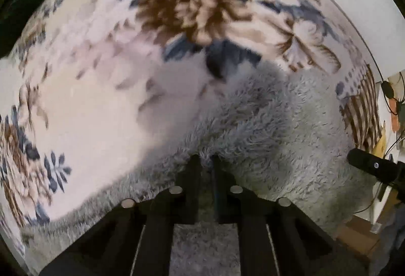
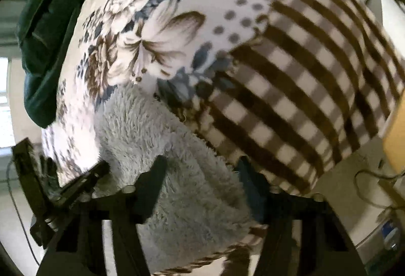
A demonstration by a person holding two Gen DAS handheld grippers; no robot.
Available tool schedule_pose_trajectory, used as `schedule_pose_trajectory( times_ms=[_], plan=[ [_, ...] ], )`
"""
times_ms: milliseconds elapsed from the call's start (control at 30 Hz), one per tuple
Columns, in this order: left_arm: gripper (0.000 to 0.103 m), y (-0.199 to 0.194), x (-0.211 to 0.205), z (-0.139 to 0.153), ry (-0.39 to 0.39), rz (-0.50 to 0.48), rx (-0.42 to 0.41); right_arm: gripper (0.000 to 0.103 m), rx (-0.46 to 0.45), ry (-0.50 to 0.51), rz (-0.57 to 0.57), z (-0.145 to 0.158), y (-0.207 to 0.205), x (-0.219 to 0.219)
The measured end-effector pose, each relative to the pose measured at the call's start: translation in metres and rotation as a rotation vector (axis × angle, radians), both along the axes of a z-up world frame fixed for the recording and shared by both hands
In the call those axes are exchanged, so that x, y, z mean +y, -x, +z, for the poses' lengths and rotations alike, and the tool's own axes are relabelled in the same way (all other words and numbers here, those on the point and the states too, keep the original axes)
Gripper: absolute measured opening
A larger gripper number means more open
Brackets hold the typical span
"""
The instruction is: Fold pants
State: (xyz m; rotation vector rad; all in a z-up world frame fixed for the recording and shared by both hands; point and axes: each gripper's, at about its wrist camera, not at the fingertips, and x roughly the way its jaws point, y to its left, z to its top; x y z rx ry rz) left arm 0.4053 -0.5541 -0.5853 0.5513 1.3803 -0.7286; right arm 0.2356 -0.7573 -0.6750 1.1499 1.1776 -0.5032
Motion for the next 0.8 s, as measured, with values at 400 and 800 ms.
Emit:
schedule_pose_trajectory(
  times_ms=[400,800],
  plan=[
    [0.003,-0.027,0.020,0.015,0.067,0.138,-0.033,0.042,-0.055,-0.059,-0.018,0.001,0.004,-0.011],
    [0.074,0.013,0.064,0.044,0.180,0.315,0.063,0.077,-0.273,-0.264,-0.090,-0.045,0.067,0.024]
  ],
)
